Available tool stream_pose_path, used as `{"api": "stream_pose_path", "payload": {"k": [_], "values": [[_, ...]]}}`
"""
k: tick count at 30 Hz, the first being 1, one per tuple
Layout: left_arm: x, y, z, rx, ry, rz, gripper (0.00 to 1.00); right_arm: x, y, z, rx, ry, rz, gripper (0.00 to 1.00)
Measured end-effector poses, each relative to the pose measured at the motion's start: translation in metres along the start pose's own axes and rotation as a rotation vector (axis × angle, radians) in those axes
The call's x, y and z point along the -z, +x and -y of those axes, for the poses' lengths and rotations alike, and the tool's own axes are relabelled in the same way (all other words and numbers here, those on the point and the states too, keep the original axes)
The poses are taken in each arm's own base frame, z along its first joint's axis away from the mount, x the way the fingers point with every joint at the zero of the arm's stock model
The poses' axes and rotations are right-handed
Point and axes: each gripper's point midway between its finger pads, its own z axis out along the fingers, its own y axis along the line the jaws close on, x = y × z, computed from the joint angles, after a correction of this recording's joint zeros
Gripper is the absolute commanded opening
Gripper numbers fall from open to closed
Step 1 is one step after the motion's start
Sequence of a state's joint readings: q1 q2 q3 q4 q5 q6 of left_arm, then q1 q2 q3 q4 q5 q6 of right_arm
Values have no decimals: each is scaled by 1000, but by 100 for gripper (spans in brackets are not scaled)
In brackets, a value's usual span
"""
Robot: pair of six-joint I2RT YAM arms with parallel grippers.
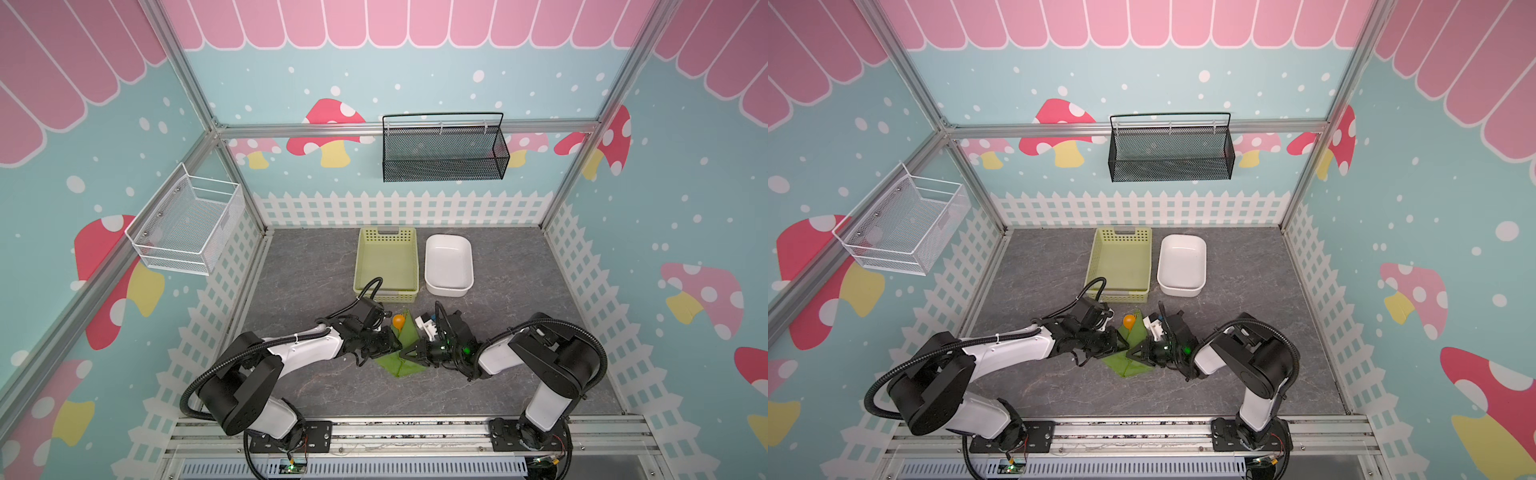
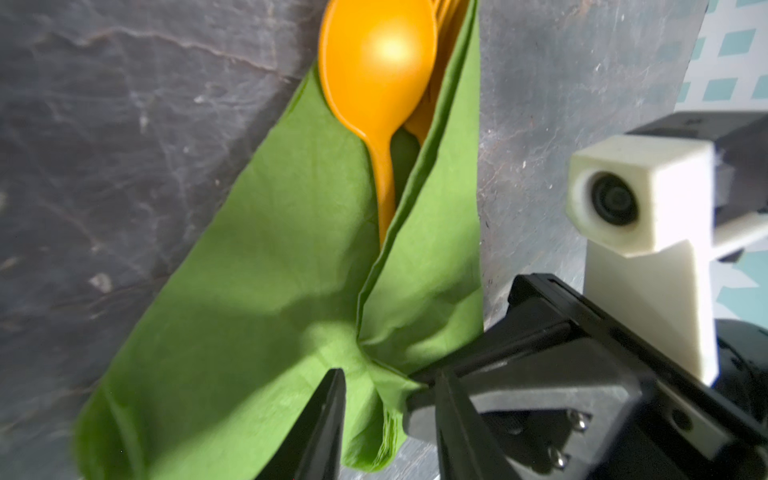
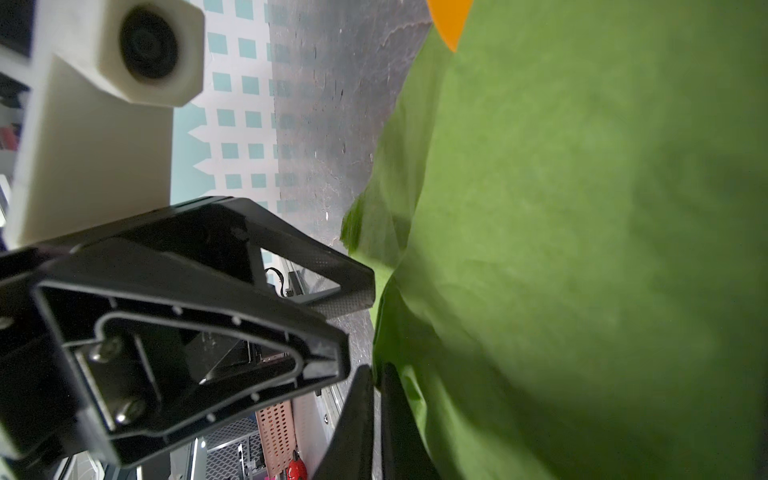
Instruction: Place the utensils on the paper napkin and roll it up
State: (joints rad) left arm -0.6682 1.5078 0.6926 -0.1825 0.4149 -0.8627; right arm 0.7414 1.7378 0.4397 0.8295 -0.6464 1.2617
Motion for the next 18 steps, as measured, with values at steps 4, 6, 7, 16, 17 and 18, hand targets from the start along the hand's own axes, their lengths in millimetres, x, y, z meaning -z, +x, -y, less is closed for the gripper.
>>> {"api": "stream_pose_path", "payload": {"k": [4,6,7,16,17,18], "values": [[-5,1,-5,29,-3,-4,42,0,0,0,-2,0,-2,21],[-6,1,-6,38,-2,-3,42,0,1,1,-3,3,-3,24],[-7,1,-6,41,0,-1,42,0,1,2,-4,5,-5,24],[-12,0,-8,65,5,-2,29,0,2,2,-5,8,-6,12],[-13,1,-8,68,5,-3,28,0,2,2,-4,8,-6,13],[-14,1,-9,70,4,-5,27,0,2,2,-5,8,-6,16]]}}
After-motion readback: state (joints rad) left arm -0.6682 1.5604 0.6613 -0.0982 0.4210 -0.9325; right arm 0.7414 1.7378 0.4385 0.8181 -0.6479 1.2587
